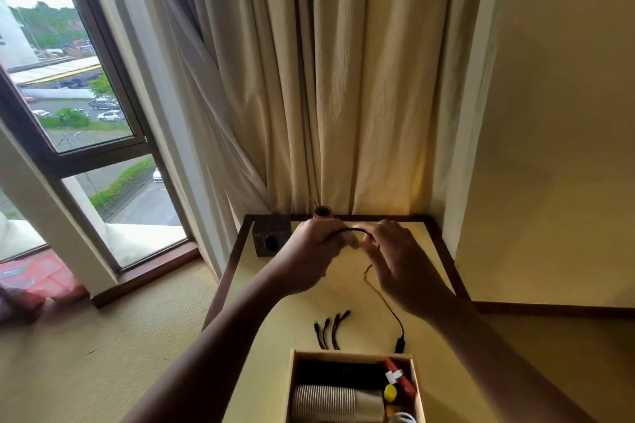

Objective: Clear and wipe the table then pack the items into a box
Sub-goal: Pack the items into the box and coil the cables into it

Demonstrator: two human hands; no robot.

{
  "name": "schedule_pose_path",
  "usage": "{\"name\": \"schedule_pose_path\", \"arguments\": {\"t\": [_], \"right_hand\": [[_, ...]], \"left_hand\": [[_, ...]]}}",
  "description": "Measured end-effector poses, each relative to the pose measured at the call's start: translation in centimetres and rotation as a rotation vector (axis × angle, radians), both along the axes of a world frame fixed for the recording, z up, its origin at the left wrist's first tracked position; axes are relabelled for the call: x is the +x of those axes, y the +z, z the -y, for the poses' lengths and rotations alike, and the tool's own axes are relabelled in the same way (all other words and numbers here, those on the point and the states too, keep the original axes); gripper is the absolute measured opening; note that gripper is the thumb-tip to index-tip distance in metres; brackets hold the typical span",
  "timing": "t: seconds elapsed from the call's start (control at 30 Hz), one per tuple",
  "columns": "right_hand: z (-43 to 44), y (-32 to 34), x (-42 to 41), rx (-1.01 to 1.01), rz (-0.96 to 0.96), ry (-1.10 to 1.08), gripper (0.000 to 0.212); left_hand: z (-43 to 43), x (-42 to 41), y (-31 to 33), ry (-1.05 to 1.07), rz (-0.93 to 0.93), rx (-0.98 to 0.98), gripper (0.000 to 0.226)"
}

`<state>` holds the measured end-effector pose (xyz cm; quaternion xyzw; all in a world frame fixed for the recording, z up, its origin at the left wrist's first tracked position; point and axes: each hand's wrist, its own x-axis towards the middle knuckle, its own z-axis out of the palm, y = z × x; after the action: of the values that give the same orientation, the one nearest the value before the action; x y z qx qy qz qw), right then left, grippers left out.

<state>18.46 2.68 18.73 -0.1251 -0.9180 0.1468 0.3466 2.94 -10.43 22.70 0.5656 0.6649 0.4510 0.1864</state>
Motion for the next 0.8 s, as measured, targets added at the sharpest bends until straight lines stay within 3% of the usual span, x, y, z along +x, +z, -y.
{"name": "schedule_pose_path", "arguments": {"t": [0.07,0.17,0.27,0.33,0.43,0.57,0.7,0.8], "right_hand": [[-0.4,0.0,0.2,0.013,-0.074,-0.041,0.018],[-2.4,-0.3,1.3,-0.127,-0.244,-0.221,0.022],[-3.1,-0.4,2.2,-0.173,-0.215,-0.237,0.028],[-1.7,-0.1,1.8,-0.167,-0.101,-0.076,0.035],[0.2,-0.2,0.6,0.034,0.055,0.115,0.031],[-0.7,0.6,0.2,-0.023,-0.110,-0.051,0.022],[-0.5,0.8,-0.1,-0.163,-0.099,-0.031,0.025],[1.6,-0.1,-0.8,-0.236,-0.015,0.053,0.031]], "left_hand": [[0.1,0.0,0.4,-0.020,-0.048,0.012,0.018],[1.4,-2.0,-0.9,0.012,-0.060,-0.036,0.014],[2.8,-3.1,-2.6,0.010,0.018,-0.127,0.020],[2.9,-2.1,-2.5,-0.050,0.157,-0.142,0.022],[2.6,-0.6,-1.4,-0.162,0.386,-0.142,0.028],[3.6,-0.8,-1.3,-0.282,0.569,-0.166,0.031],[3.8,0.4,-0.1,-0.417,1.144,0.114,0.025],[2.3,1.2,1.5,-0.419,1.293,0.351,0.024]]}}
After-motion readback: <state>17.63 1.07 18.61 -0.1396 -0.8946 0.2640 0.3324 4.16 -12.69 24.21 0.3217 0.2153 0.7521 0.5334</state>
